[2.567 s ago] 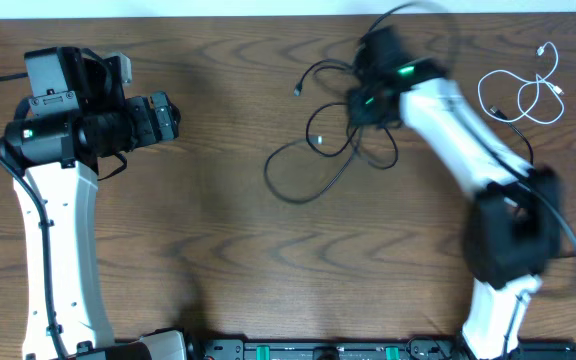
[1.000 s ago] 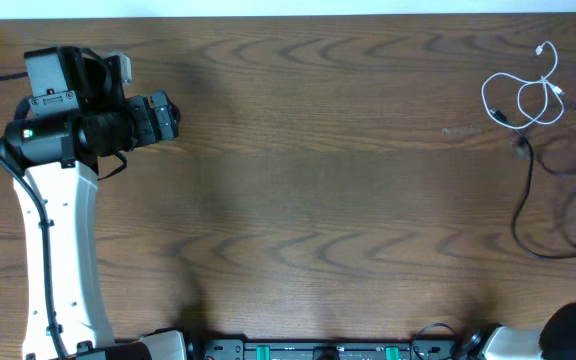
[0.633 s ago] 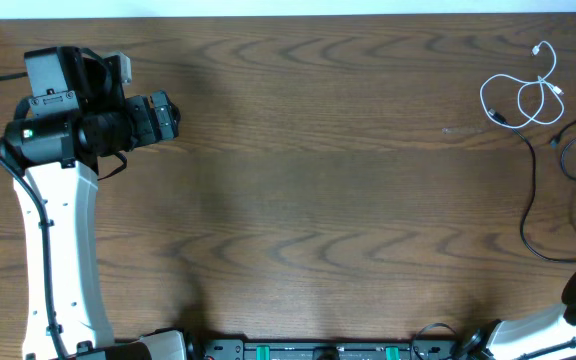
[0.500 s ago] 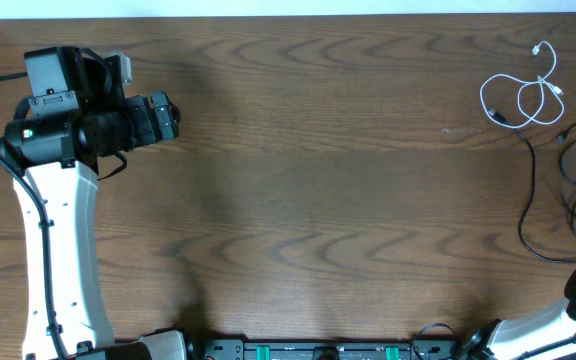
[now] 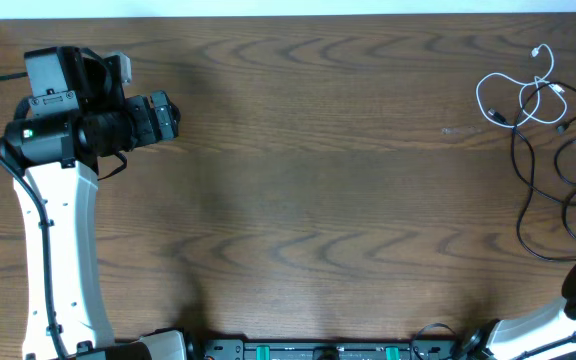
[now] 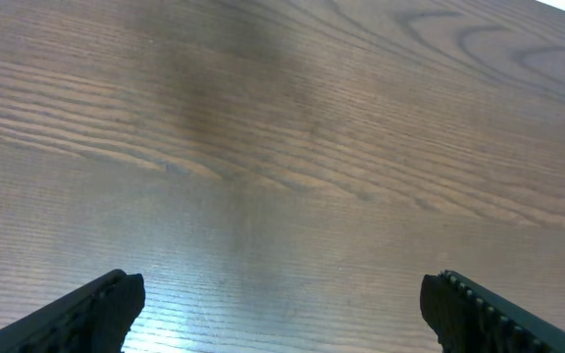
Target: Untangle cables
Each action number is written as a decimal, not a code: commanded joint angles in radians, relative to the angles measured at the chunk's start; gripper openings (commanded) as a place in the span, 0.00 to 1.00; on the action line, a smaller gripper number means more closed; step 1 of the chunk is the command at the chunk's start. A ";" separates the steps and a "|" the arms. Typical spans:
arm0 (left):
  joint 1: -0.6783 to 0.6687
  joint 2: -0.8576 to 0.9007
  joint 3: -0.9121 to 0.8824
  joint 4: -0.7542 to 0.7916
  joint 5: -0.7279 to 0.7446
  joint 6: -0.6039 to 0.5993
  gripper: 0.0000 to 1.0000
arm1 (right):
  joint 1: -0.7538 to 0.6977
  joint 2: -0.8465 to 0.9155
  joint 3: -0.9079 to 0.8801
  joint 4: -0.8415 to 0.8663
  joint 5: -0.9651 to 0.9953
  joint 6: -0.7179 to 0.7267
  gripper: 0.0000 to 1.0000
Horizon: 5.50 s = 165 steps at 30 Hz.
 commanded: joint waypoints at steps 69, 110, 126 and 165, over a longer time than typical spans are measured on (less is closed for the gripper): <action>-0.002 0.007 -0.007 0.000 0.005 -0.001 0.98 | 0.536 -0.971 -0.778 0.237 -0.170 -0.122 0.99; -0.002 0.007 -0.007 0.000 0.005 -0.001 0.98 | 0.569 -1.815 -1.946 0.995 -0.143 -0.127 0.99; -0.002 0.007 -0.007 0.000 0.005 -0.001 0.98 | 0.569 -1.815 -1.946 0.916 -0.134 -0.129 0.99; -0.003 -0.122 -0.023 -0.015 -0.010 0.006 0.98 | 0.569 -1.815 -1.946 0.916 -0.134 -0.129 0.99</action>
